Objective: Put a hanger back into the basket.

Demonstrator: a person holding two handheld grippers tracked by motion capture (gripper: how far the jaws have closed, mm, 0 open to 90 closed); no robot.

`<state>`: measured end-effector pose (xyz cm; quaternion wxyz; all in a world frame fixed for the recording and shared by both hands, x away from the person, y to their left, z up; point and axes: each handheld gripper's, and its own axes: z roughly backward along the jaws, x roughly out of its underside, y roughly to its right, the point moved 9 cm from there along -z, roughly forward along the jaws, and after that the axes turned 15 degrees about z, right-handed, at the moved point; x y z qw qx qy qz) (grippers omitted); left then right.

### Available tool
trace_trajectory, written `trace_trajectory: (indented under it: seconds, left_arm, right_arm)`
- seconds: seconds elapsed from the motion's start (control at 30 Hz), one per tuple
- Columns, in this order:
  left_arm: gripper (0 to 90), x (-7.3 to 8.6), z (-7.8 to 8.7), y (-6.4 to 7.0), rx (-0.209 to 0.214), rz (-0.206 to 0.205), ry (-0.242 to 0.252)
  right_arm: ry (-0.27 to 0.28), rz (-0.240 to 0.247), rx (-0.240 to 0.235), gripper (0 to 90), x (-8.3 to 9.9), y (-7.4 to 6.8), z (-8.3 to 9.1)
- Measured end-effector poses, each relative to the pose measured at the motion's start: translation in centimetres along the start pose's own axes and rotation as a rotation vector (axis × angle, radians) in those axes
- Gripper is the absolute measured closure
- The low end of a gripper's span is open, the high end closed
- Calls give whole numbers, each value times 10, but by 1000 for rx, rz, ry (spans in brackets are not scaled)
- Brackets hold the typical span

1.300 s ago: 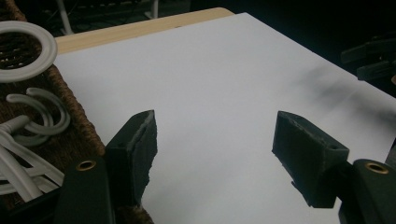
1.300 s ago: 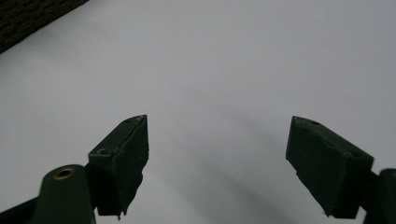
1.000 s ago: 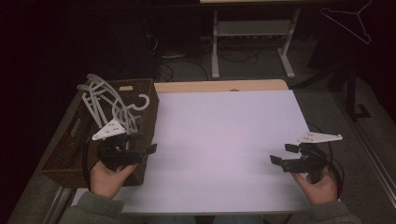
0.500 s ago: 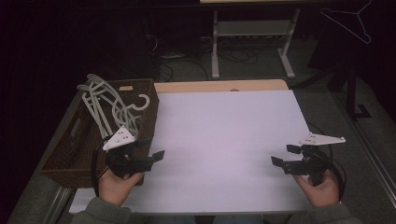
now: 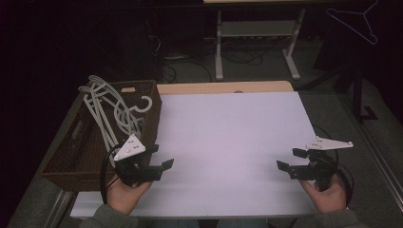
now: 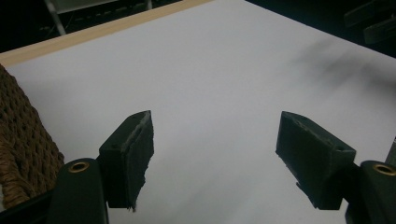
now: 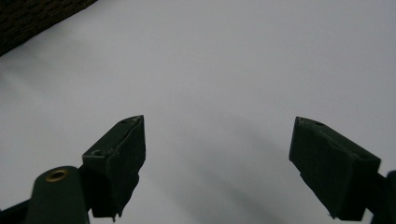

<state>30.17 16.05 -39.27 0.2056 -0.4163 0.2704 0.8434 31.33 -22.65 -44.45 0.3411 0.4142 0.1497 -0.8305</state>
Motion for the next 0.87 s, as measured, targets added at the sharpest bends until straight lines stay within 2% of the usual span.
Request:
trace_trajectory:
  seconds: [0.5, 0.63, 0.87]
  left_arm:
    - [269, 12, -5, 3, -2, -15, -19]
    - [270, 14, -6, 3, -2, -9, -18]
    - [269, 15, -7, 4, -2, -25, -24]
  right_arm:
    - [3, 9, -8, 177, 0, -3, -1]
    - [1, 6, -16, 176, -1, -6, -2]
    - [14, 22, -12, 174, -2, -7, -1]
